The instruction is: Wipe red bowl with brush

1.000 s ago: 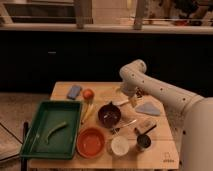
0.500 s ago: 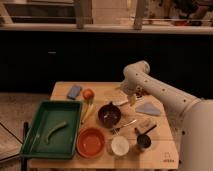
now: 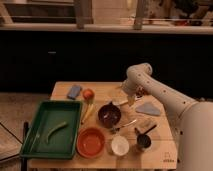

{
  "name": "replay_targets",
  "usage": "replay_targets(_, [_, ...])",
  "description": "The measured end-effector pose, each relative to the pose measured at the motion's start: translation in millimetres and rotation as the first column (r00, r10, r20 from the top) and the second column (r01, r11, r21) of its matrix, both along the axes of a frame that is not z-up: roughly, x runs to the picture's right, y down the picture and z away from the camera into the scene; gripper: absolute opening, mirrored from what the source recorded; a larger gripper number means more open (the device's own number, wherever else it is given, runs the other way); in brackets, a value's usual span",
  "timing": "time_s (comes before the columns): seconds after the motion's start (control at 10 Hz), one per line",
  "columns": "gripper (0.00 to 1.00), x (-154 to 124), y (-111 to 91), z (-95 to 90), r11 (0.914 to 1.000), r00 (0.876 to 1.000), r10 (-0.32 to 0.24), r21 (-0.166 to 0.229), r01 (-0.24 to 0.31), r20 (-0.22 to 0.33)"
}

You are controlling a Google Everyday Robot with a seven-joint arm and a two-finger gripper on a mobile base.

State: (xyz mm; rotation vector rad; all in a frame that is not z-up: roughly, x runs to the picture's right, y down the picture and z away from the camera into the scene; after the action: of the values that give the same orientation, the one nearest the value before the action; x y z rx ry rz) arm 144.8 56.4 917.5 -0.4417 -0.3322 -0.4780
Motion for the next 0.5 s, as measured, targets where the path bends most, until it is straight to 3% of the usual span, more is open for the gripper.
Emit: replay_targets(0.5, [0.8,15,9,20.3,0.9979,0.997,0.064,-0.011,-0.064,-0.034])
